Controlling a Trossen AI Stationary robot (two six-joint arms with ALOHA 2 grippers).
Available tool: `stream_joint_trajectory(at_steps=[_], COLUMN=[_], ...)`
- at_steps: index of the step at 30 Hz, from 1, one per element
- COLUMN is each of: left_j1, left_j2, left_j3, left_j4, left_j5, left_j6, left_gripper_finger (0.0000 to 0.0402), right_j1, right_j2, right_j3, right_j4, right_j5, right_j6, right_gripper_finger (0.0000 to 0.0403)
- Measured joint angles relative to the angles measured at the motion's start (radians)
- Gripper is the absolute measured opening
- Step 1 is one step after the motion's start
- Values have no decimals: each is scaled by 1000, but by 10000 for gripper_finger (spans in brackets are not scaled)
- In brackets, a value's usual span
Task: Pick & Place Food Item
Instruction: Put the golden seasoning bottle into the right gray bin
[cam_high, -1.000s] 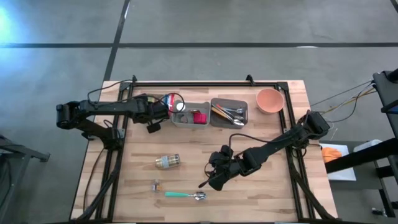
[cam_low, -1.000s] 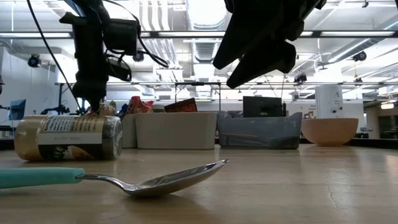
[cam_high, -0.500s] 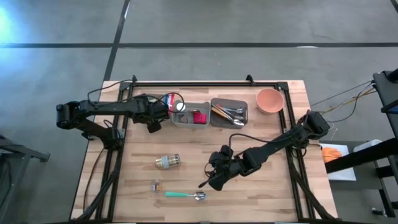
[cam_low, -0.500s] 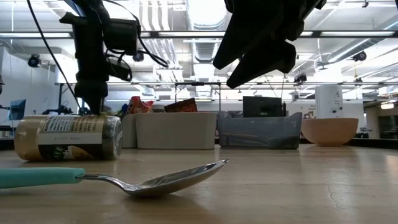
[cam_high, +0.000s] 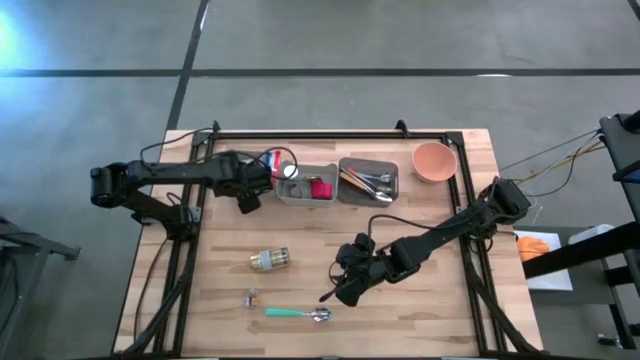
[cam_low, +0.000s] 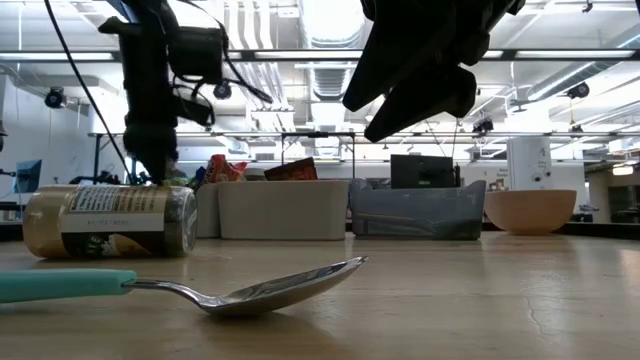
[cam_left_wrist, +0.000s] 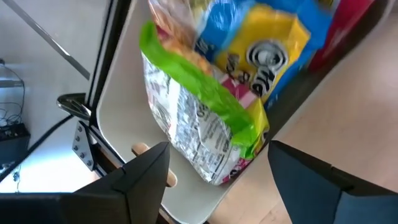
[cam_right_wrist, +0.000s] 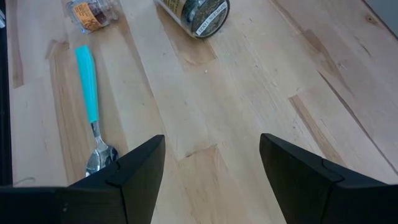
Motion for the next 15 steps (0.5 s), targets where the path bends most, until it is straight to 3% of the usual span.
stream_joint_trajectory(at_steps=[7, 15], left_j1=[0, -54], left_j2=[-8, -52], left_j3=[122, 158], left_j4=[-108, -179], left_j5=[52, 378], left_j6=[-6, -72], left_gripper_finger=[276, 276], right_j1=[3, 17], right_j2=[0, 0], right_j3=[0, 0], right_j4=[0, -1], right_j5=[-21, -23], right_j6=[0, -3], right_gripper_finger=[260, 260])
